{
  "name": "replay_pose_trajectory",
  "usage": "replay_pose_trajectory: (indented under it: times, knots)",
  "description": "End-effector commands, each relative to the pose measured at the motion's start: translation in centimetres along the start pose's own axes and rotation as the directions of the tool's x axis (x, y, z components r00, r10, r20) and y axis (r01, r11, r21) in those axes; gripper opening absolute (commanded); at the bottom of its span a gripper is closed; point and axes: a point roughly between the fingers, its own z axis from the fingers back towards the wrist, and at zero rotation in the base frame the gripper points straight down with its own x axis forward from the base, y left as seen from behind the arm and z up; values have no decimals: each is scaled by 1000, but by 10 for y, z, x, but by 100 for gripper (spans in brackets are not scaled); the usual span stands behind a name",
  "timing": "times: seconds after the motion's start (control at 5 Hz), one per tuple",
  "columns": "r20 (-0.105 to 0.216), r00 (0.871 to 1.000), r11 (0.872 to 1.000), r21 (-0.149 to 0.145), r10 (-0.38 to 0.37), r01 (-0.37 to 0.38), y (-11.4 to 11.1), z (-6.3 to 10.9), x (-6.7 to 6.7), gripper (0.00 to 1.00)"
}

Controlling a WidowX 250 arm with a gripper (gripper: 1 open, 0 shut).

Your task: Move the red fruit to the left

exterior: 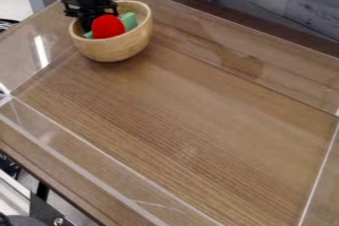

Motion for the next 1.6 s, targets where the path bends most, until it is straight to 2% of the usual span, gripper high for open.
replay_pose_trajectory:
  times: [0.0,0.2,0.6,1.0,1.2,1.4]
  knots:
    - [-23,1000,1000,0,9,-9,2,-14,-3,0]
    - [-26,1000,1000,2,17,-17,2,-16,-1,0]
    - [29,998,997,-59,51,-49,-4,34,3,0]
    - [70,994,992,-107,79,-71,-7,74,2,0]
    - [99,993,990,-131,71,-58,-15,93,2,0]
    - [118,992,989,-147,43,-26,-29,105,2,0]
